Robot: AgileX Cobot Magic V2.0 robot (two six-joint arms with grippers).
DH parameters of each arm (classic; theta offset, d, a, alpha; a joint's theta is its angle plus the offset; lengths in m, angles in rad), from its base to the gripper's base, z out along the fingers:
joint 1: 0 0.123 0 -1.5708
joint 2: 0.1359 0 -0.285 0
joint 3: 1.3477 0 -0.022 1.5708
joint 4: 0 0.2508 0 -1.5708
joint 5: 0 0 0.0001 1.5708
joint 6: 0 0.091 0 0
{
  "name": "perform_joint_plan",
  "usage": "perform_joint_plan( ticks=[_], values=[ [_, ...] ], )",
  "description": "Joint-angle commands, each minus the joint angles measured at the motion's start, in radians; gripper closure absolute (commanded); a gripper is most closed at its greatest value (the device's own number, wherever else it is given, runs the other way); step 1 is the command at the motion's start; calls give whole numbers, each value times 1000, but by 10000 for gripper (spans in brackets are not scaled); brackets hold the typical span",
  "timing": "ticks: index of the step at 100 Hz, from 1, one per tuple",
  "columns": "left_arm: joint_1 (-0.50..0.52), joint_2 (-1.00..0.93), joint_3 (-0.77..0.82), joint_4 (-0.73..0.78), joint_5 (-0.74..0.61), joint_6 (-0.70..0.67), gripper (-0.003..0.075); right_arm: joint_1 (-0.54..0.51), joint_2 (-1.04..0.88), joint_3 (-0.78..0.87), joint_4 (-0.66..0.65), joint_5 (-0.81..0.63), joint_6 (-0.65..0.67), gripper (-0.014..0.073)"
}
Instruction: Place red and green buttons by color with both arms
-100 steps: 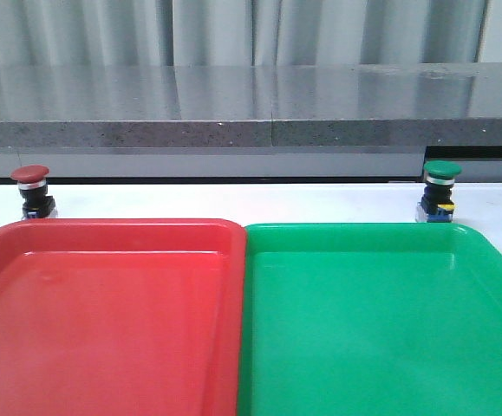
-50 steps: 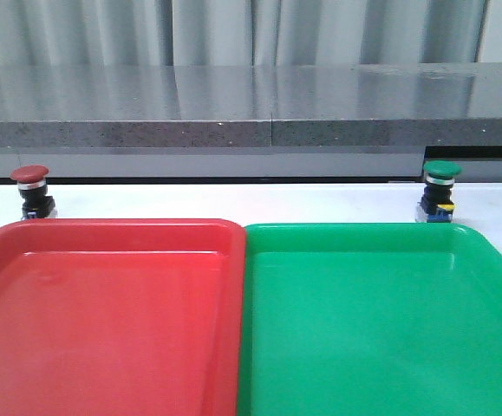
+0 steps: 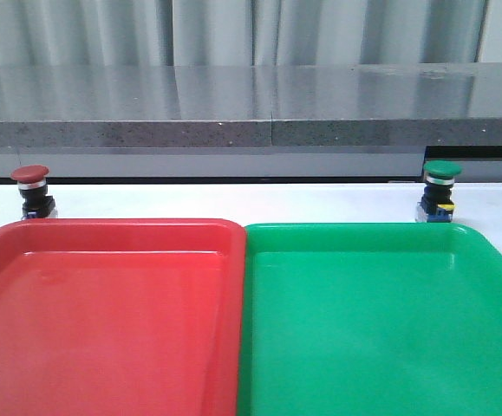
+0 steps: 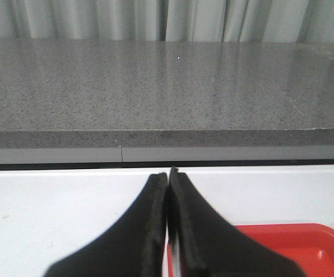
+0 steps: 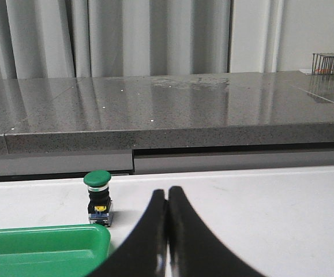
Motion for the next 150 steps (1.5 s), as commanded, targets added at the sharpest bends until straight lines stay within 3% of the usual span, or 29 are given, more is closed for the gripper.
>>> perform_joint_plan(
  ticks=[1, 15, 27, 49, 98, 150],
  values=[
    [0, 81, -73, 2, -69, 47, 591, -5, -23, -18, -8, -73, 3, 658],
    [0, 185, -144, 2, -67, 54, 343, -5, -23, -18, -8, -73, 3, 658],
    [0, 277, -212, 2, -42, 54, 230, -5, -23, -18, -8, -73, 3, 658],
    [0, 496, -391, -30, 176, 54, 226, -5, -23, -18, -8, -73, 3, 658],
    [0, 1024, -828, -87, 529, 54, 227, -5, -23, -18, -8, -73, 3, 658],
    [0, 1364, -1054, -102, 613, 54, 227, -5, -23, -18, -8, -73, 3, 658]
  ],
)
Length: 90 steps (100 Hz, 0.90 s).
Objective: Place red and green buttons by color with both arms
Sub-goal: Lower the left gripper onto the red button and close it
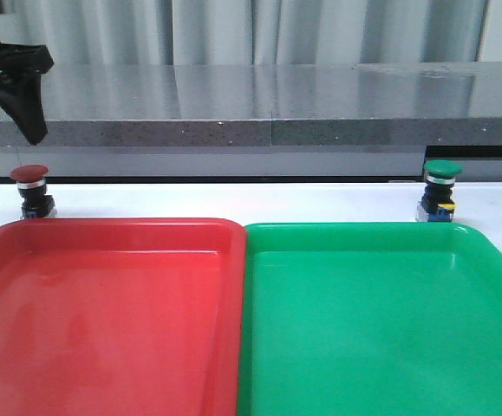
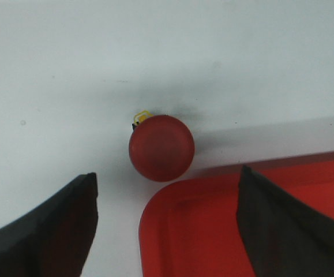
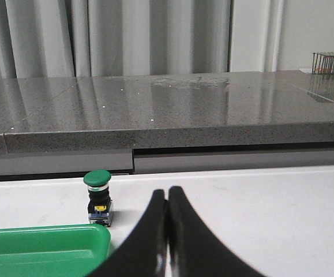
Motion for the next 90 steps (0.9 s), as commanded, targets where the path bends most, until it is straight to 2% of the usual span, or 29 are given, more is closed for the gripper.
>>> perform_joint_plan(
  ticks=[1, 60, 70, 90],
  values=[
    [0, -11, -55, -30, -18, 1, 227, -5, -23, -18, -8, -73, 3, 658],
    [0, 106, -78, -34, -87, 1, 231, -5, -23, -18, -8, -73, 3, 658],
    [0, 109, -78, -34, -87, 1, 297, -5, -23, -18, -8, -73, 3, 658],
    [0, 109, -78, -34, -91, 1, 535, -5, -23, -18, -8, -73, 3, 658]
  ],
)
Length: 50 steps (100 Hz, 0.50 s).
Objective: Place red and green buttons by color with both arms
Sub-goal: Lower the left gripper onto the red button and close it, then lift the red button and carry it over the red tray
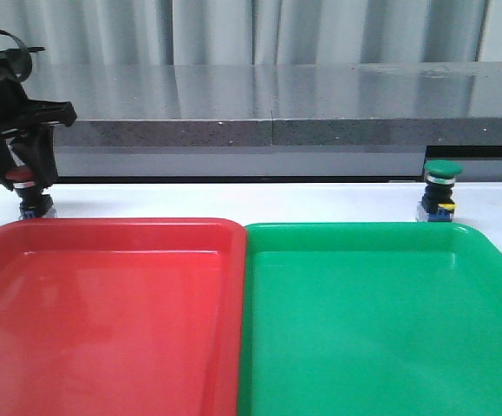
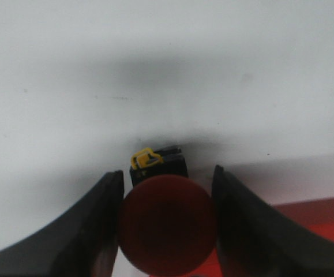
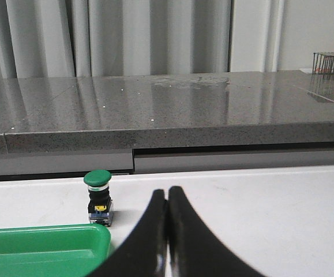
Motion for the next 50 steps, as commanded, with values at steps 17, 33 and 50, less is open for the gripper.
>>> perform_joint_plan(
  ticks=[17, 33, 50],
  values=[
    [0, -50, -32, -17, -19, 1, 654, -5, -23, -18, -8, -73, 2, 658],
    [0, -55, -32, -23, 17, -4, 680, -5, -23, -18, -8, -73, 2, 658],
    [0, -122, -32, -13, -27, -69, 680, -5, -23, -18, -8, -73, 2, 658]
  ],
)
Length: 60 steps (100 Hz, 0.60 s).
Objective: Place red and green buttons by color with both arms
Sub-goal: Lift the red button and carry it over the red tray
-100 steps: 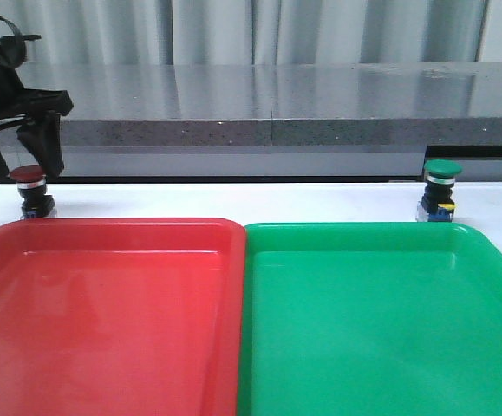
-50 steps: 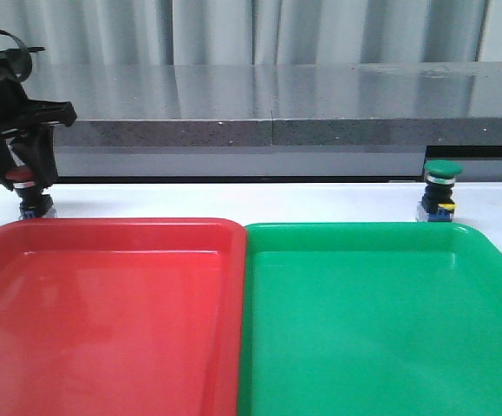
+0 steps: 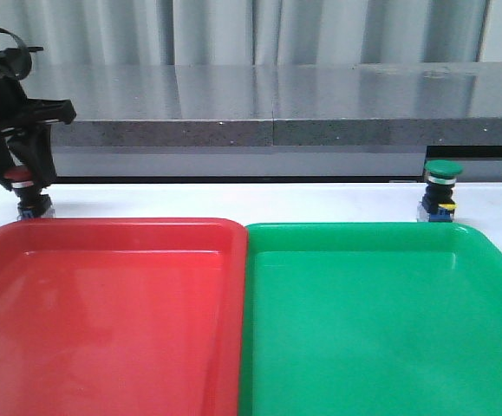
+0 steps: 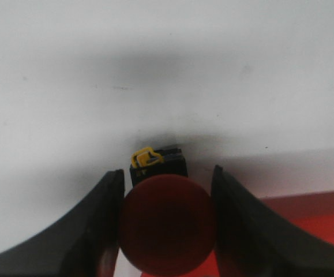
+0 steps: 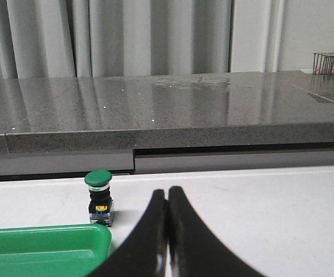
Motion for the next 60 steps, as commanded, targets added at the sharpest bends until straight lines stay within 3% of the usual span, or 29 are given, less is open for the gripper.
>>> perform_joint_plan(
  ticks=[1, 28, 42, 60],
  values=[
    [0, -119, -29, -5, -51, -47, 680, -5, -23, -18, -8, -73, 2, 658],
    [0, -290, 4, 20, -43, -114, 680, -5, -23, -18, -8, -73, 2, 658],
    [-19, -364, 107, 34, -31, -144, 680, -5, -23, -18, -8, -73, 2, 658],
    [-116, -443, 283, 81, -96, -210, 680, -5, -23, -18, -8, -73, 2, 658]
  ],
)
